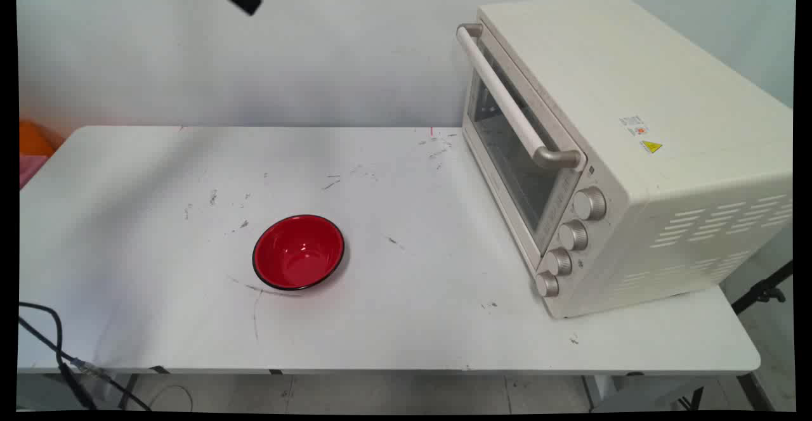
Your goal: Open the oven
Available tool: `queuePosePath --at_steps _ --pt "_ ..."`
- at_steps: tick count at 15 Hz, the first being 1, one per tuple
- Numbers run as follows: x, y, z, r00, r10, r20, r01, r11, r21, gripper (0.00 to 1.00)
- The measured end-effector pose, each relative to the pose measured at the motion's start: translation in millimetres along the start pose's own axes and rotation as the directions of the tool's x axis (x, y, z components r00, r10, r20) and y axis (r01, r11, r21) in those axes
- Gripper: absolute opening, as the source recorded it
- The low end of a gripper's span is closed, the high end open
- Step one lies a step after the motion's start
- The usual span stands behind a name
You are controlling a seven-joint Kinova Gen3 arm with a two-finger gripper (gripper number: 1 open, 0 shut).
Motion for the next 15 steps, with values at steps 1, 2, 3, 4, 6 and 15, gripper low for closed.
queuePosePath --at_steps 1,2,3,4,6,15 --pt "9.1 -0.8 7.6 1.0 0.0 -0.003 0.0 1.0 0.007 1.0" --pt "18.6 -0.9 16.6 1.0 0.001 -0.004 -0.001 1.0 0.014 1.0" --pt "27.5 -0.5 25.6 1.0 0.001 -0.004 -0.001 1.0 0.018 1.0" --pt "38.1 0.0 36.8 1.0 0.003 -0.004 -0.003 1.0 0.024 1.0" --pt "58.1 1.8 59.8 1.0 0.017 0.0 -0.017 0.999 0.034 1.0" --pt "140.8 8.7 183.5 0.992 0.113 0.054 -0.116 0.991 0.059 1.0"
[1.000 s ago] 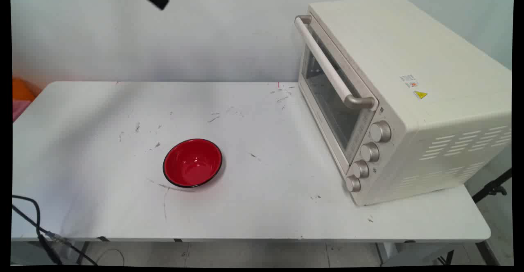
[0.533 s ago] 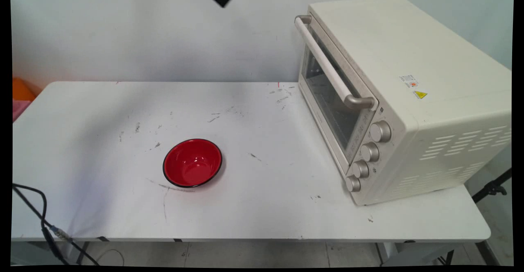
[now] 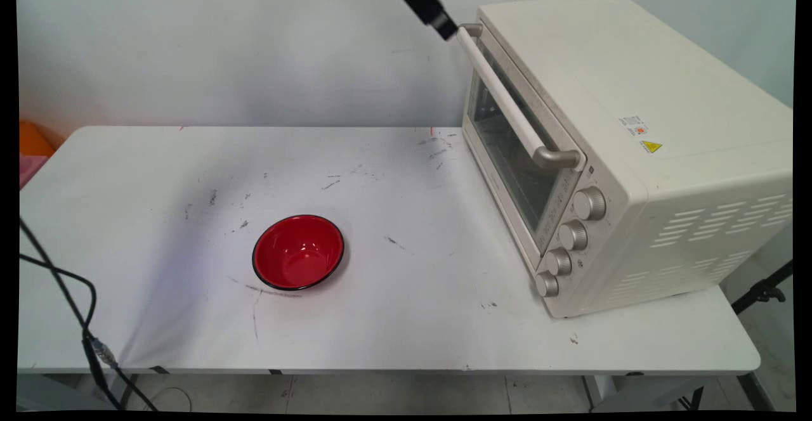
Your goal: Open the oven
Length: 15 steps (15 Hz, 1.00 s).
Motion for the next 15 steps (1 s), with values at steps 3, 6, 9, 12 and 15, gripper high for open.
queuePosePath --at_steps 3,6,9,12,15 --pt "15.6 -0.2 28.1 1.0 0.008 0.017 -0.008 1.0 -0.002 1.0" --pt "30.0 0.1 59.2 0.999 0.015 0.039 -0.014 1.0 -0.011 1.0" --pt "37.0 0.1 77.5 0.998 0.019 0.053 -0.019 1.0 -0.017 1.0" --pt "44.0 -0.1 94.9 0.998 0.021 0.062 -0.02 1.0 -0.02 0.0" --pt "50.7 -0.5 111.8 0.997 0.021 0.072 -0.02 1.0 -0.022 0.0"
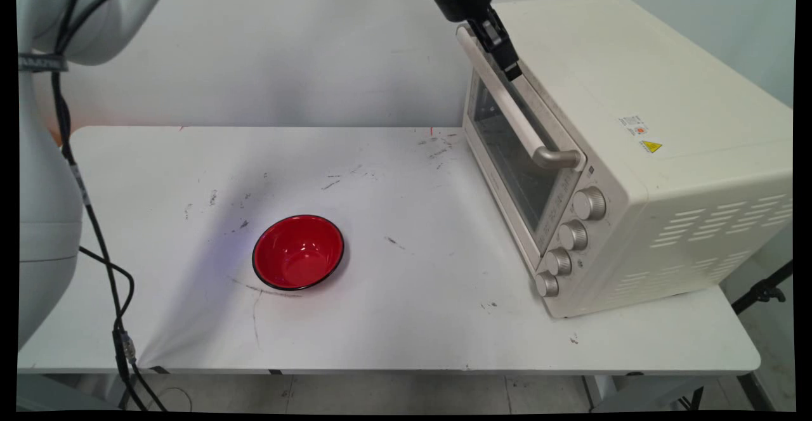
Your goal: Open the oven
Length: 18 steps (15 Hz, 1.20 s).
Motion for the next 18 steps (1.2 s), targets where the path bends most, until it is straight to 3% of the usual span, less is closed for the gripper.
queuePosePath --at_steps 7,18 --pt "7.4 -1.1 27.1 1.0 -0.011 0.023 0.011 1.0 -0.005 0.0" --pt "-12.9 1.8 39.7 0.997 -0.018 0.076 0.018 1.0 -0.002 0.0"
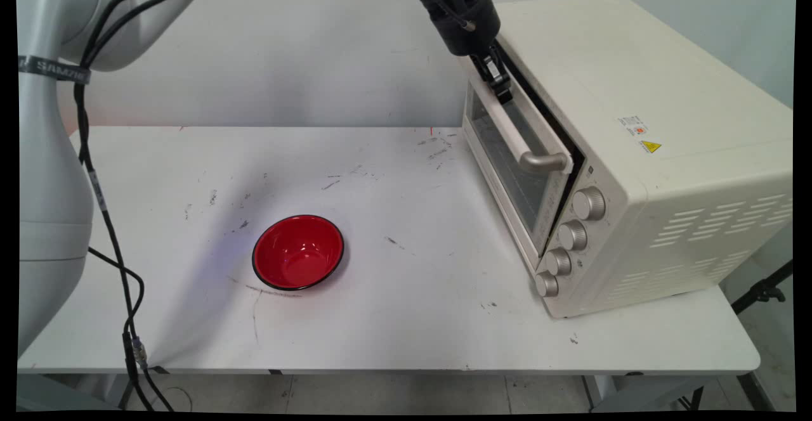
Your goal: Open the oven
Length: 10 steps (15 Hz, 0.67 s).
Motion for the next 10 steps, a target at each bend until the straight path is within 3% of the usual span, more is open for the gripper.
queuePosePath --at_steps 7,10 --pt "-19.9 4.3 -21.3 1.0 0.018 -0.013 -0.018 1.0 -0.002 0.0" --pt "-41.6 7.9 -32.5 0.999 0.023 -0.034 -0.024 1.0 -0.013 0.0"
